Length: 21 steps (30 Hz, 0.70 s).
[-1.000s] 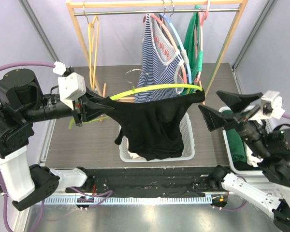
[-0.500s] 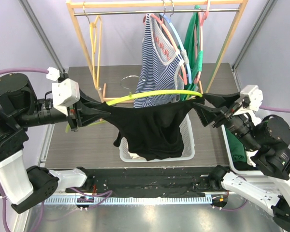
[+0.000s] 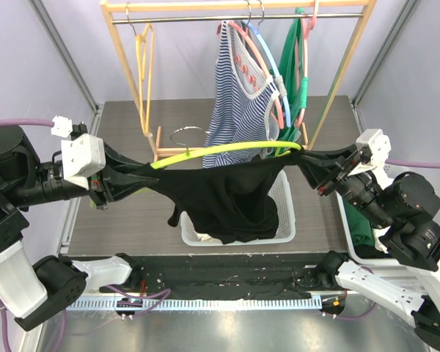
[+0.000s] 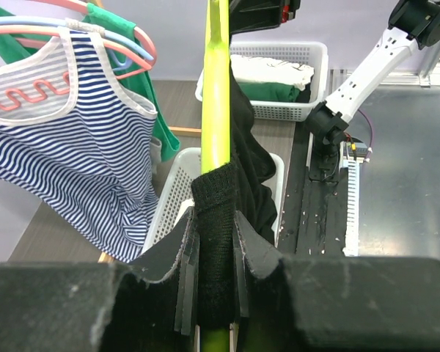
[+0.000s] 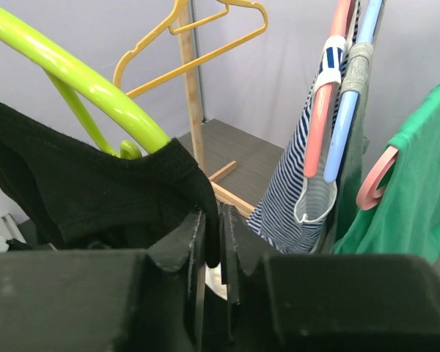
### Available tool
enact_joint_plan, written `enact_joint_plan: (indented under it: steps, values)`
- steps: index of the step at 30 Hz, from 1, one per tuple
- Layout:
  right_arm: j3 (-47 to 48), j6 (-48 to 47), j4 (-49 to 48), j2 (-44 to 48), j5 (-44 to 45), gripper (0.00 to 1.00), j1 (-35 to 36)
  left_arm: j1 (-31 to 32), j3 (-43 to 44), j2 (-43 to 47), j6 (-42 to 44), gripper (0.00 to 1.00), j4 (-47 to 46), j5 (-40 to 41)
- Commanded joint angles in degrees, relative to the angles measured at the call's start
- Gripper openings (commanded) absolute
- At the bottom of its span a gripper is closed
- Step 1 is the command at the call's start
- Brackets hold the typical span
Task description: Remove the tank top from the hanger
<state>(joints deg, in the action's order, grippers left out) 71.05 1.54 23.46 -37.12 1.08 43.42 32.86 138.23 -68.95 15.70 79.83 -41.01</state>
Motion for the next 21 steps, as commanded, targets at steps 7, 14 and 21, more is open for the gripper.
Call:
enact_joint_plan:
  steps: [7,14,21]
  values:
    - [1.5,-1.1,1.5,2.5,8.4,0.01,0.2,-0.4,2.0,1.3,0.7,0.0,-2.6,-0.6]
    - [0.0,-0.5,1.2,2.6,22.8,0.01,0.1,-0.5,3.0,0.7,0.6,0.0,-2.5,-0.7]
    - [-6.2,3.9,1.7,1.4,20.5,0.01,0.1,-0.8,4.0,0.2,0.1,0.0,-3.4,-0.9]
